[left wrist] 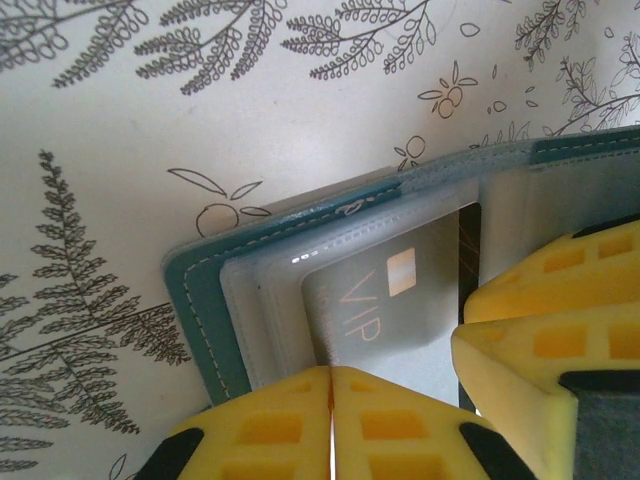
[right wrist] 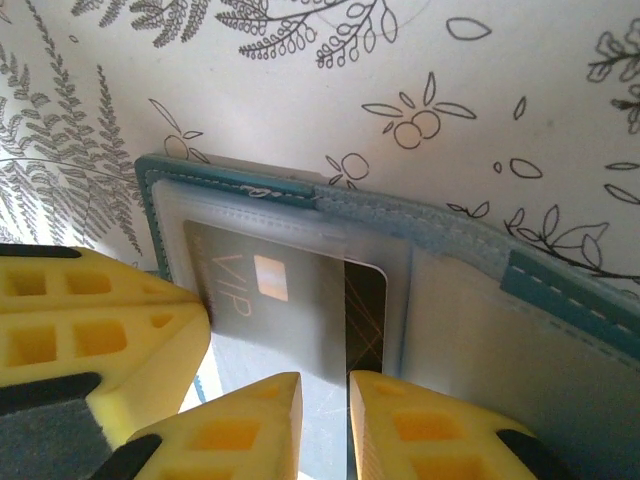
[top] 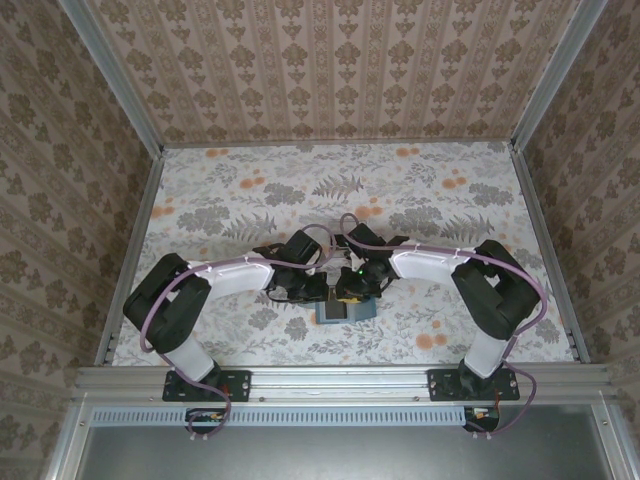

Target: Take the credit cards out of the card holder

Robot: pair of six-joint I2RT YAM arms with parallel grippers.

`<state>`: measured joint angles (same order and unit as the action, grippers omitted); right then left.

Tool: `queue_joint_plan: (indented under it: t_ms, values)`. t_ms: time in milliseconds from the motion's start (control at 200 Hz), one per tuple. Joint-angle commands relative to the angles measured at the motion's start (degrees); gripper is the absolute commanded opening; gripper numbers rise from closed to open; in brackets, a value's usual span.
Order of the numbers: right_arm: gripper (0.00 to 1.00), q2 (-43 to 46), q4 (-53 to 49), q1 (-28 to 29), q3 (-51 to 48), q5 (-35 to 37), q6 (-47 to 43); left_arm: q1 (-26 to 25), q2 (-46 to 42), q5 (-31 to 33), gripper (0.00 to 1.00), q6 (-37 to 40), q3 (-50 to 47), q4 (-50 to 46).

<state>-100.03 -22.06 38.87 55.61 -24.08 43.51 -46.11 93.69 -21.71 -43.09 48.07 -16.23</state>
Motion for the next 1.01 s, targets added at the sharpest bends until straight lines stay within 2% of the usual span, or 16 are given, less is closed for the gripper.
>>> queue_joint_plan:
  t_ms: [0,215,650,1000]
  values:
    - [0.23,-1.77,-0.35,-0.20,-0.83,0.98,-0.31,-0.03,0.03,1.28,0.08,1.04,-0.88,-2.04]
    - [0.26,-0.39,-5.44,-0.21,0.12,6.58,-2.11,0.07,-0.74,1.79,0.08,1.41,-1.01,-3.15]
    - [0.29,5.08,-4.43,-0.29,0.10,4.14,-0.99,0.16,-2.10,2.47,0.08,1.56,1.15,-4.84]
    - [0.29,3.75,-2.56,-1.64,-1.78,1.95,-1.76,-2.24,-1.33,1.33,0.08,0.74,4.51,-4.73]
